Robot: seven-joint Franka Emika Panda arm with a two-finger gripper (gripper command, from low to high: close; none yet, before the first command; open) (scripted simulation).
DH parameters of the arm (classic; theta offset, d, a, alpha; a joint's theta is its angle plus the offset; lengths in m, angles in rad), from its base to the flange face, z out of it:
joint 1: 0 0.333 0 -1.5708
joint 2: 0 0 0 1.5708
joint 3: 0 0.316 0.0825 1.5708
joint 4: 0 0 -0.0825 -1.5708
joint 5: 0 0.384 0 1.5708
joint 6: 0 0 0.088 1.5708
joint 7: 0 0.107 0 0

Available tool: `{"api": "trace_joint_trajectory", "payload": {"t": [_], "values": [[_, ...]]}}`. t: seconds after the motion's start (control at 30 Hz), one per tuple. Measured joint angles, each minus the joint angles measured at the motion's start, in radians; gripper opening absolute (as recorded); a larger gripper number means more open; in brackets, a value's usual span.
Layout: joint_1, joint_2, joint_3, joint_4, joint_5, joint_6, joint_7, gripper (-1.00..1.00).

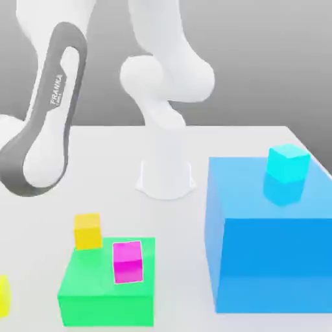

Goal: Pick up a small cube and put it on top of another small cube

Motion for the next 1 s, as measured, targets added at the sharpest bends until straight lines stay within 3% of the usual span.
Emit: {"api": "trace_joint_trajectory", "payload": {"t": [0.03, 0.23, 0.4, 1.0], "values": [[-0.011, 0.033, 0.012, 0.007, 0.012, 0.025, -0.008, -1.0], [-0.016, 0.05, 0.019, 0.011, 0.019, 0.039, -0.013, -1.0], [0.017, -0.08, -0.024, -0.019, -0.034, -0.06, 0.024, -1.0], [0.114, -0.739, 0.032, -0.446, -0.263, -0.274, -0.117, -1.0]]}}
